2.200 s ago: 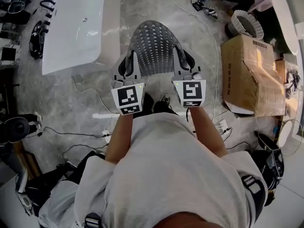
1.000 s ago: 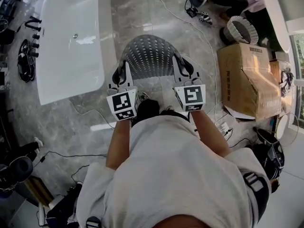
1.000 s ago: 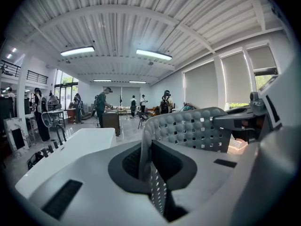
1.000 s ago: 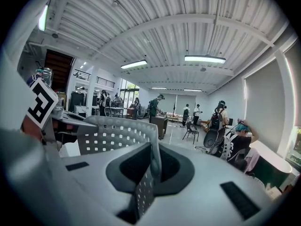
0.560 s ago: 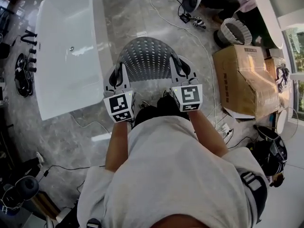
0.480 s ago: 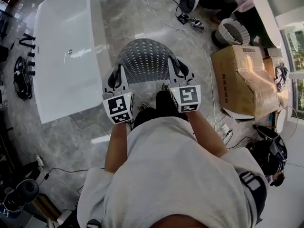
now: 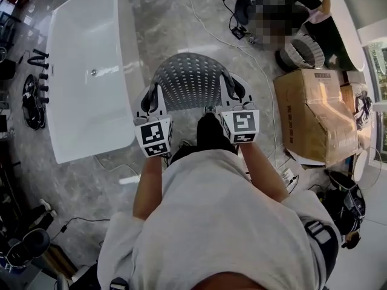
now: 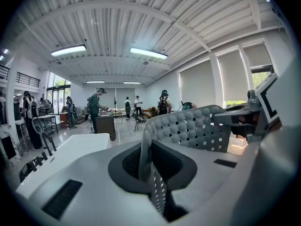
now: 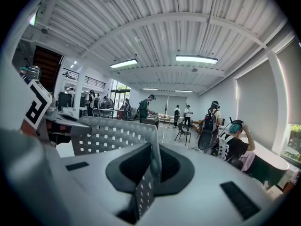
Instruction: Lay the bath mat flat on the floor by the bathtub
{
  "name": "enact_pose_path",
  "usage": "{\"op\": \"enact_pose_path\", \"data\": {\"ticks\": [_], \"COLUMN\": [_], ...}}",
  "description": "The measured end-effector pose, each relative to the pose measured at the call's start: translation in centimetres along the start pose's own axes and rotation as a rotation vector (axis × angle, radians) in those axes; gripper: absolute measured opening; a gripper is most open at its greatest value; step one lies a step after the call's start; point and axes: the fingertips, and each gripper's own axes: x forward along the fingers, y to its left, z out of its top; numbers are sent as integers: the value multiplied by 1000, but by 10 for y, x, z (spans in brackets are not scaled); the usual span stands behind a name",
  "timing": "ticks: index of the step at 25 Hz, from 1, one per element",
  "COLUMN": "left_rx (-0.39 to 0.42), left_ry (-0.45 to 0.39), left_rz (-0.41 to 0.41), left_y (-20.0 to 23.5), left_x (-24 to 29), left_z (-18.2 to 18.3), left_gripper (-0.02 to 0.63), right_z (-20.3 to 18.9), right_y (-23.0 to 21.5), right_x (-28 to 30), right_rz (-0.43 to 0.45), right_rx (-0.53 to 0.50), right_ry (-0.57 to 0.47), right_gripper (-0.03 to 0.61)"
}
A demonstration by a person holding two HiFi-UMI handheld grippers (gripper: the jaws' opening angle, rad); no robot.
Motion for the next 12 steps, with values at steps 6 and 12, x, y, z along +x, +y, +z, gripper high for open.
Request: {"op": "enact_pose_path", "data": {"ticks": [6, 12], "left_rx": [30, -22], "left_ry": [44, 92], "left_rz": [42, 120], "left_y": [-4, -8], "left_x": [67, 124], "left_z": [6, 9], "left_gripper": [25, 25], "right_z": [-3, 0], "right_y": [-46, -82], "right_x": [55, 112], "right_rz": [39, 140], "right_rx": [-7, -38], "right_ry": [5, 17], "right_gripper": [23, 23]}}
